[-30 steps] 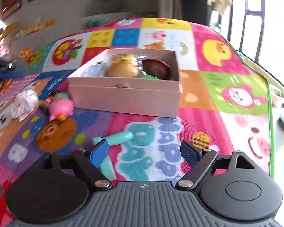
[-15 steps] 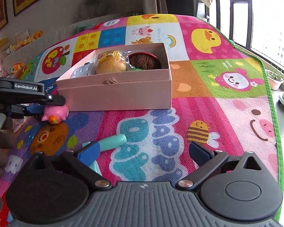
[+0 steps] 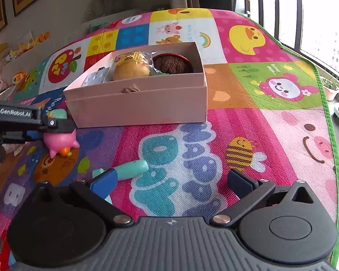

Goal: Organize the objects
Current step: 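Grasp the pink-and-teal bird toy with the left gripper while the right gripper approaches the wooden figure, then lift the bird toy with the left gripper while the right gripper grasps the red-black wooden figure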

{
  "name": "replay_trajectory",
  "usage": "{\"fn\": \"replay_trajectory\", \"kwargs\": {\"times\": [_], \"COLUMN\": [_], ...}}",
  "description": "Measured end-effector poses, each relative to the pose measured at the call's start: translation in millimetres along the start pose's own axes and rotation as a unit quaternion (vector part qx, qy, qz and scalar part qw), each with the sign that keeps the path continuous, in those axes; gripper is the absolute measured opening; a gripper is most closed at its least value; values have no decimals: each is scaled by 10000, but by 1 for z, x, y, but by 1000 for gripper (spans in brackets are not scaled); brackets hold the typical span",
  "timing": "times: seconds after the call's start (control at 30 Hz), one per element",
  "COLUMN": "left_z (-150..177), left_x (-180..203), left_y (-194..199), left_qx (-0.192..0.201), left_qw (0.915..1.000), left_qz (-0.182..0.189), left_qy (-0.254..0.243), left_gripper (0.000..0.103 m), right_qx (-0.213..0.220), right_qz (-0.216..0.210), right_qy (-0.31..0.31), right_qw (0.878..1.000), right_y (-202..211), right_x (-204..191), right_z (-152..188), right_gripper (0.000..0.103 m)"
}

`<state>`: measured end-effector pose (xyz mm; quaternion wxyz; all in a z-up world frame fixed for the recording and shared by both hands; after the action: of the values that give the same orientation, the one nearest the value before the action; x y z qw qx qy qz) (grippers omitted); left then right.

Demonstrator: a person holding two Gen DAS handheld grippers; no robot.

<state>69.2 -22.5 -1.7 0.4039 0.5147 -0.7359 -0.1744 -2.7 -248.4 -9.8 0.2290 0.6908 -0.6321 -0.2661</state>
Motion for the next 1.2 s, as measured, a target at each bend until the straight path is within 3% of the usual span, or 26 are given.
{"fn": "replay_trajectory", "kwargs": {"times": [0.2,0.3,0.37,0.47,0.53,0.57,0.67,0.83,0.97,1.13,1.2], "left_z": [19,30,35,39,41,42,47,50,52,49,49], "left_x": [-7,-20,-34,-61,-73,-78,-89,-95,-94,-96,-93], "left_y": [25,52,68,89,99,103,109,110,109,107,102], "left_qx": [-151,12,119,179,245,280,322,367,415,362,215], "left_qw": [9997,9997,9992,9995,9994,9993,9994,9989,9989,9986,9981], "left_qz": [191,53,-168,-219,-220,-235,-113,24,54,187,423], "left_qy": [-29,-229,-332,-135,-44,-28,88,281,215,350,400], "left_gripper": [42,41,41,41,41,41,42,42,42,42,42], "right_qx": [-143,-339,-448,-132,114,167,29,-68,-341,-496,-539], "right_qz": [4,-36,-262,-711,-896,-1011,-1351,-1032,-850,-1073,-1206], "right_qy": [132,216,263,654,1139,1328,1592,1884,2035,1854,1940], "right_qw": [9998,9992,9983,9952,9894,9858,9779,9766,9748,9755,9721], "right_y": [-2,-4,-2,12,18,18,1,-48,-73,-52,-34], "right_x": [-2,-3,-11,-47,-83,-102,-151,-202,-209,-187,-173], "right_z": [-2,-7,-13,-28,-38,-43,-58,-72,-70,-62,-51], "right_gripper": [103,103,103,103,97,88,70,66,36,33,32]}}
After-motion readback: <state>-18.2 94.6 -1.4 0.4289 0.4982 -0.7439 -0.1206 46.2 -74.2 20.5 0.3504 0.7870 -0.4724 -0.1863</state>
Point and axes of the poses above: each gripper's, at about its wrist camera, not at the fingertips, and y roughly against the way its jaws point, x to its right, z to its underside, the point moved 2 cm from there along -y, roughly the way its jaws point, and after that the axes turned 4 degrees about y, right-handed, at the moved point
